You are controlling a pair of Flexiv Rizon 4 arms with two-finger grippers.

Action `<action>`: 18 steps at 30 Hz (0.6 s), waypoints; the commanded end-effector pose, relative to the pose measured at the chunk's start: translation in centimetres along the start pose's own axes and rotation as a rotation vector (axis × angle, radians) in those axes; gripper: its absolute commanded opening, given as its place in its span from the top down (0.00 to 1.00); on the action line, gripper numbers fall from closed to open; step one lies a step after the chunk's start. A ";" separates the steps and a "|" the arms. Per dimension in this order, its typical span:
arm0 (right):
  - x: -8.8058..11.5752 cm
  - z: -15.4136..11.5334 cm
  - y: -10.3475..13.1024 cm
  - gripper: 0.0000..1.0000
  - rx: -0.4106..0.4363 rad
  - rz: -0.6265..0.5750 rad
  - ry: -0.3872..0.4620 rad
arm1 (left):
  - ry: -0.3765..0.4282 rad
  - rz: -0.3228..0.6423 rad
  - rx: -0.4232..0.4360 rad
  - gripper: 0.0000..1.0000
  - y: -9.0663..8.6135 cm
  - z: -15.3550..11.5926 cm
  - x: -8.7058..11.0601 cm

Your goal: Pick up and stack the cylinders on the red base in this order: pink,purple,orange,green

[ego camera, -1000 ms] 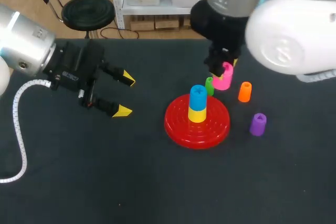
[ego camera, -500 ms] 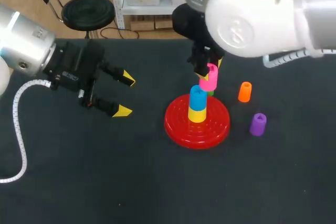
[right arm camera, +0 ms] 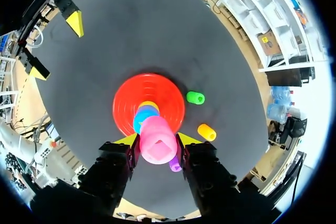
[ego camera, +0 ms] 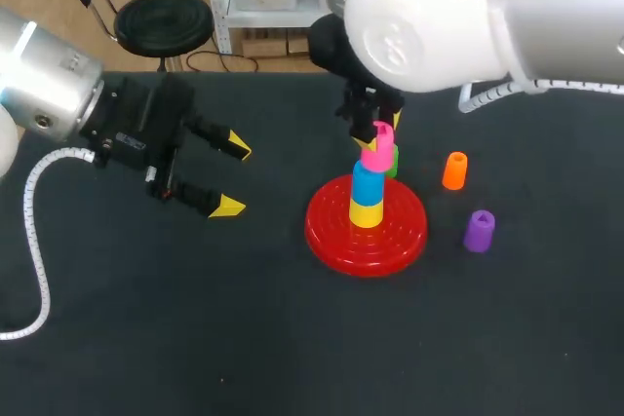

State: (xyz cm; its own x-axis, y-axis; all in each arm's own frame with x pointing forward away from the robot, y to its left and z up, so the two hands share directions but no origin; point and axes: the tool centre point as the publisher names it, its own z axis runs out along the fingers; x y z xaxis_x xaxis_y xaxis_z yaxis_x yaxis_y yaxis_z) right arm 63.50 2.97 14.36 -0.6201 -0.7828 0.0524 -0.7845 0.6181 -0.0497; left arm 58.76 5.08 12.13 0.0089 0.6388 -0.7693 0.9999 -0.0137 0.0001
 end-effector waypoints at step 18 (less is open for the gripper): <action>-0.4 0.6 0.1 1.00 -0.012 0.003 -0.005 | -0.002 0.002 -0.002 0.00 0.0 0.1 0.1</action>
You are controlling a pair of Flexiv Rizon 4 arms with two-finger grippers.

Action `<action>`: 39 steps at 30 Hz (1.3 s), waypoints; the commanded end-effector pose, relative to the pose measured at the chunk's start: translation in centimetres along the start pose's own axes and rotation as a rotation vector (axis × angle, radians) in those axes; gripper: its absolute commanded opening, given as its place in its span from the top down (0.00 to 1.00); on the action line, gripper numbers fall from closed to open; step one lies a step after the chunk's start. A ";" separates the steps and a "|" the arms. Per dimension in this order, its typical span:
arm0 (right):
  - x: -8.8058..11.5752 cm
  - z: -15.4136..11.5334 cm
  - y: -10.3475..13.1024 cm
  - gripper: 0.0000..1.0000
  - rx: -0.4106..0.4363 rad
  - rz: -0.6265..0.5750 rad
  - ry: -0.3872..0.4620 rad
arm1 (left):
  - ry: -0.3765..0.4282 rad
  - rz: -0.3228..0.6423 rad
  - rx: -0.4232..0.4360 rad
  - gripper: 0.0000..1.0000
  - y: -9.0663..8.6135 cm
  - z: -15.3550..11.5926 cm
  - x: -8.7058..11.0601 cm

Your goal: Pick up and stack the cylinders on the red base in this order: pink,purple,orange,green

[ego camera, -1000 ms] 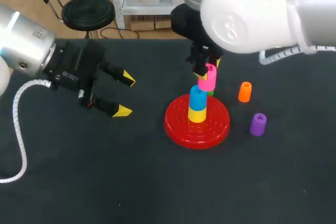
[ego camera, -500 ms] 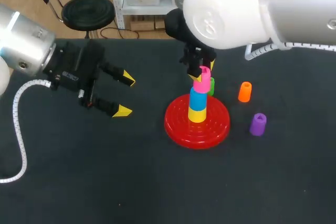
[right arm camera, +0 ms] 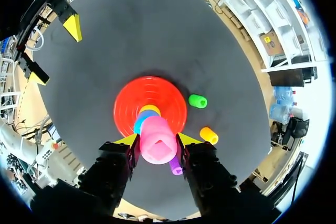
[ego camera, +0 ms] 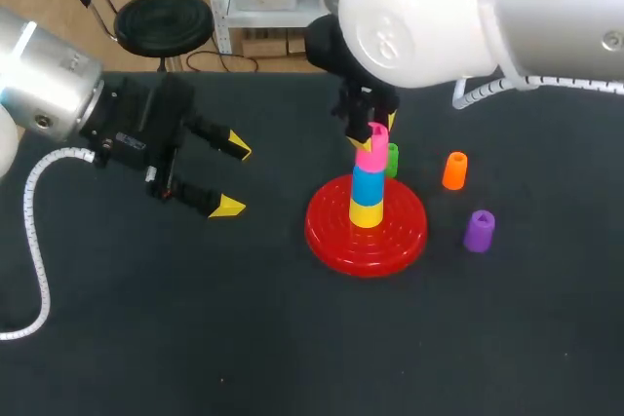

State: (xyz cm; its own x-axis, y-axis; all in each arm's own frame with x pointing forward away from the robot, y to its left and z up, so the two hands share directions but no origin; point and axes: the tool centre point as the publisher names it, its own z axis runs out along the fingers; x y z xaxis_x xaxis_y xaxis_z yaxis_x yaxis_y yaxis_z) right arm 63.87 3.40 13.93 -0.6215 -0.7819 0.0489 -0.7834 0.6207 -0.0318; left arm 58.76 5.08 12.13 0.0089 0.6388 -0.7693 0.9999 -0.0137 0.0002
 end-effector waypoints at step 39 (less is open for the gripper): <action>0.2 1.8 1.3 1.00 0.031 -0.020 0.026 | -0.002 0.002 -0.002 0.00 0.0 0.1 0.1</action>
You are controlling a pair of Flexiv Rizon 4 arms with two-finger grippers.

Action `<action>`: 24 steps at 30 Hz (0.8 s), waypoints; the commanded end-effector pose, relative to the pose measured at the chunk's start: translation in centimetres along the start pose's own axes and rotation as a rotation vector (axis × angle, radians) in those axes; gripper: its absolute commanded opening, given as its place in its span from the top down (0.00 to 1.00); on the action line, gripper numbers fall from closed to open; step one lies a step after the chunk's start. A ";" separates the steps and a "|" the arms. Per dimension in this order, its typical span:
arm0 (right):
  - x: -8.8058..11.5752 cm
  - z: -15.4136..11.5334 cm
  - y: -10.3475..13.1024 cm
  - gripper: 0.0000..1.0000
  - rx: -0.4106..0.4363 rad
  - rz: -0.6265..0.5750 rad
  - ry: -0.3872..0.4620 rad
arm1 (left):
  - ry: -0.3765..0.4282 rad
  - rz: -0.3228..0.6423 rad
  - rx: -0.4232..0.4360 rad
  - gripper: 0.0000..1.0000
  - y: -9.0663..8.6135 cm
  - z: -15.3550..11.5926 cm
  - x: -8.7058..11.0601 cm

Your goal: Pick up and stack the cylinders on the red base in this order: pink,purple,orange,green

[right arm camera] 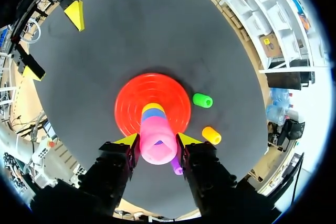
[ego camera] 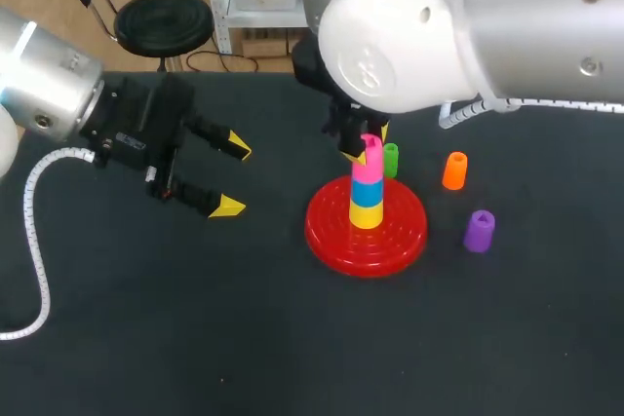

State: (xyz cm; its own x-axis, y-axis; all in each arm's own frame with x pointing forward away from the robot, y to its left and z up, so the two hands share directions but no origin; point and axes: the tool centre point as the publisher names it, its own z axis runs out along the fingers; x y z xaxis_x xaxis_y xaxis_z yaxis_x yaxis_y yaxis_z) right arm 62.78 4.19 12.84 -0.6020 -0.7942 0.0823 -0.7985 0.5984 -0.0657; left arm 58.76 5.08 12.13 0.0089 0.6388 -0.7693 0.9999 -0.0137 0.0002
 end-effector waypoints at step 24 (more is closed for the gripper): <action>1.4 -2.3 -1.3 0.00 -0.005 0.076 -0.118 | -0.002 0.002 -0.002 0.00 0.0 0.1 0.1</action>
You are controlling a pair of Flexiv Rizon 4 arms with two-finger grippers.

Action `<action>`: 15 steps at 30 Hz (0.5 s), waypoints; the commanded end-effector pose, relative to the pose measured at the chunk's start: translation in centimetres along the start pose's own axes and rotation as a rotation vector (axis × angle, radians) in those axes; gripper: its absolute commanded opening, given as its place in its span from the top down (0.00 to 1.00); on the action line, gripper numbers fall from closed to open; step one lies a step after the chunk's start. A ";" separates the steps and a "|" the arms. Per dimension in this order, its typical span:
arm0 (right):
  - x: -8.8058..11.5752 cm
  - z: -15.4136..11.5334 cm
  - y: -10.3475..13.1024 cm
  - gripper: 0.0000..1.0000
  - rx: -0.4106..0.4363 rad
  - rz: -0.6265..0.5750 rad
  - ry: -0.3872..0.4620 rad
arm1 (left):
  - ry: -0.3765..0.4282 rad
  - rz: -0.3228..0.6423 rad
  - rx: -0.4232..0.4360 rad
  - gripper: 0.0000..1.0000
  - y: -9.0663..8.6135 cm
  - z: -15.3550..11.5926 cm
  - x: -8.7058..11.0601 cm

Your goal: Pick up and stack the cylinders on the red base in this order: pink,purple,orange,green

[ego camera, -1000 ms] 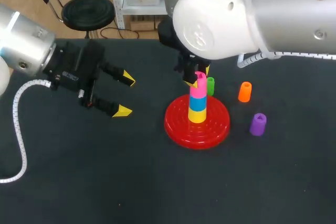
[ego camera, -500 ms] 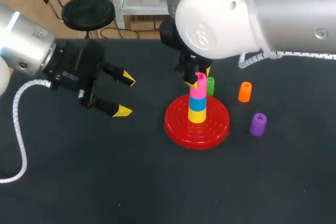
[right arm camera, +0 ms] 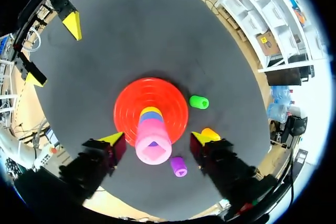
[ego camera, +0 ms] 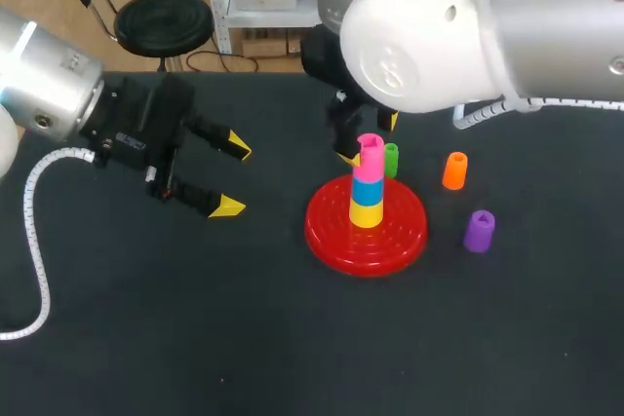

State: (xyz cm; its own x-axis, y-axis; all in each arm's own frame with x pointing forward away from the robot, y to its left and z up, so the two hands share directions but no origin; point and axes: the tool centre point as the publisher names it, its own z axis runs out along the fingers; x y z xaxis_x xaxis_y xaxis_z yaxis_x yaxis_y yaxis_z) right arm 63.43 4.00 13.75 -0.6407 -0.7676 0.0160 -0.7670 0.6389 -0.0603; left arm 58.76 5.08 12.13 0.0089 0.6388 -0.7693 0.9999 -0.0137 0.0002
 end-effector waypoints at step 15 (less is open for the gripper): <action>9.3 -2.5 -6.3 0.00 0.058 0.329 -0.113 | -0.002 0.002 -0.002 0.00 0.0 0.1 0.1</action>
State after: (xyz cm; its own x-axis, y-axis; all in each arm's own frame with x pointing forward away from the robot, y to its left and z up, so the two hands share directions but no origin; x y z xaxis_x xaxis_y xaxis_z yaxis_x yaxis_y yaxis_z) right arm 63.64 -5.24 17.46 -0.8487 -0.5287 -0.0163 -0.5243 0.8449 -0.1062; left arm 58.76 5.08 12.13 0.0089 0.6388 -0.7693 0.9999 -0.0137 0.0002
